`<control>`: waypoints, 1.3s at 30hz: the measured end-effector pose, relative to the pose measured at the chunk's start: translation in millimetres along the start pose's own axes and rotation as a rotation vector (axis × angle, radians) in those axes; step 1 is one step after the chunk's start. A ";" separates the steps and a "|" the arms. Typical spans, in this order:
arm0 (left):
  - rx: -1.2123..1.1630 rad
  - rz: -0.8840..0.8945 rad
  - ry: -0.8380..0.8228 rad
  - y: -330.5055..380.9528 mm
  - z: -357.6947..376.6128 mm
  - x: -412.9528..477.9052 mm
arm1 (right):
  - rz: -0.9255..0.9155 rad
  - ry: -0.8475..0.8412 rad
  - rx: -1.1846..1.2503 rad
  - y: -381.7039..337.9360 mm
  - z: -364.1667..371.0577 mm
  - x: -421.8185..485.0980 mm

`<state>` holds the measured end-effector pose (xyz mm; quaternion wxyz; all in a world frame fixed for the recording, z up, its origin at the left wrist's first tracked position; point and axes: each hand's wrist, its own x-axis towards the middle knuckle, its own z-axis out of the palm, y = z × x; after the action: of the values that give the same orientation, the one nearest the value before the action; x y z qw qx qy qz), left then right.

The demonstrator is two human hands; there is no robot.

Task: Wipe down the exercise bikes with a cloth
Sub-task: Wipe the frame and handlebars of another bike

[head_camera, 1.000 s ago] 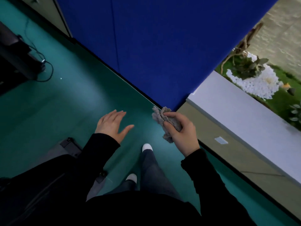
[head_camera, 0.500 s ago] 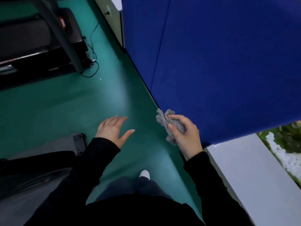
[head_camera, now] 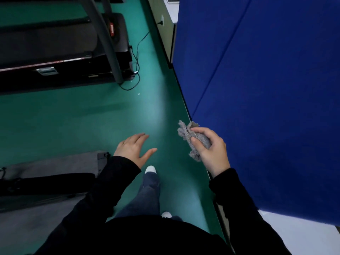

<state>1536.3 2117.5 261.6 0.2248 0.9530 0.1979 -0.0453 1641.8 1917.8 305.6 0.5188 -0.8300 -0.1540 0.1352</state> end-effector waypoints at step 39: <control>-0.101 -0.712 0.435 -97.1 -112.5 312.4 | -0.348 -0.673 -0.046 -123.6 163.0 478.1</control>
<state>1784.0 2358.9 267.7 0.1946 0.8002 0.5598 0.0918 2002.8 2291.9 316.9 0.4358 -0.7119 -0.4575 0.3065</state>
